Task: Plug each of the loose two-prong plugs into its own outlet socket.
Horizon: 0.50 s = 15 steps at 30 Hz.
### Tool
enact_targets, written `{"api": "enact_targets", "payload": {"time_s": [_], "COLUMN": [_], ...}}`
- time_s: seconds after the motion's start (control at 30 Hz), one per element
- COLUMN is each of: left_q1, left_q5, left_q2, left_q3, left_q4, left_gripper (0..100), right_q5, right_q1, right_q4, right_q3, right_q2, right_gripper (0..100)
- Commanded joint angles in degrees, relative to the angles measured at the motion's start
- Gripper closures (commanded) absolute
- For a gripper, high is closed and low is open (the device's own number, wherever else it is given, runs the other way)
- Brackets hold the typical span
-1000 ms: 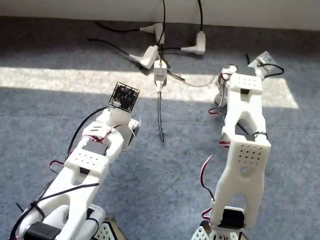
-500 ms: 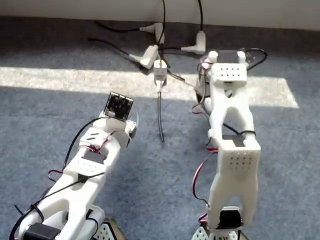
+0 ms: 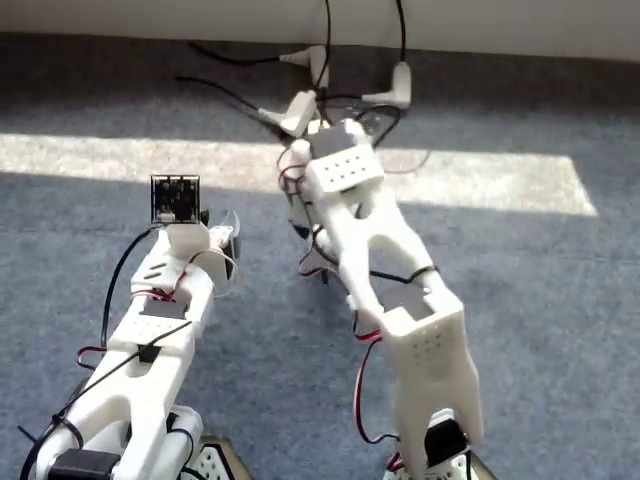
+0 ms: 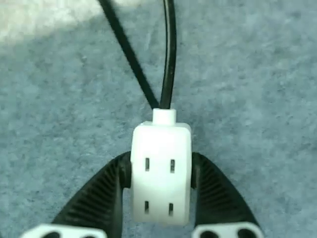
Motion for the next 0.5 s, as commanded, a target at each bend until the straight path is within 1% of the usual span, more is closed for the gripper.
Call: {"api": "enact_targets", "payload": {"time_s": [0.0, 0.07, 0.17, 0.33, 0.4, 0.47], "left_q1": [-1.27, -2.77, -4.70, -6.99, -7.16, -7.16], "left_q5": [0.62, 0.70, 0.70, 0.79, 0.79, 0.79], "left_q2": [-1.71, -1.71, -1.71, -1.71, -1.71, -1.71], "left_q3": [-1.63, -1.63, -2.33, -2.42, -2.42, -2.42], "left_q4": [-1.05, -1.05, -0.79, -0.79, -0.79, -0.79], "left_gripper": [87, 87, 87, 87, 87, 87], "right_q5": [-0.62, -0.62, -0.62, -0.53, -0.53, -0.62], "right_q1": [-5.41, -6.37, -6.29, -5.23, -5.14, -5.14], "right_q4": [-12.00, -18.33, -24.04, -25.54, -25.45, -25.36], "right_q3": [2.59, 3.47, 2.59, 0.22, 0.57, 0.57], "right_q2": [1.54, 4.88, 7.87, 8.13, 8.04, 7.78], "right_gripper": [94.3, 94.3, 94.3, 93.8, 90.6, 83.0]}}
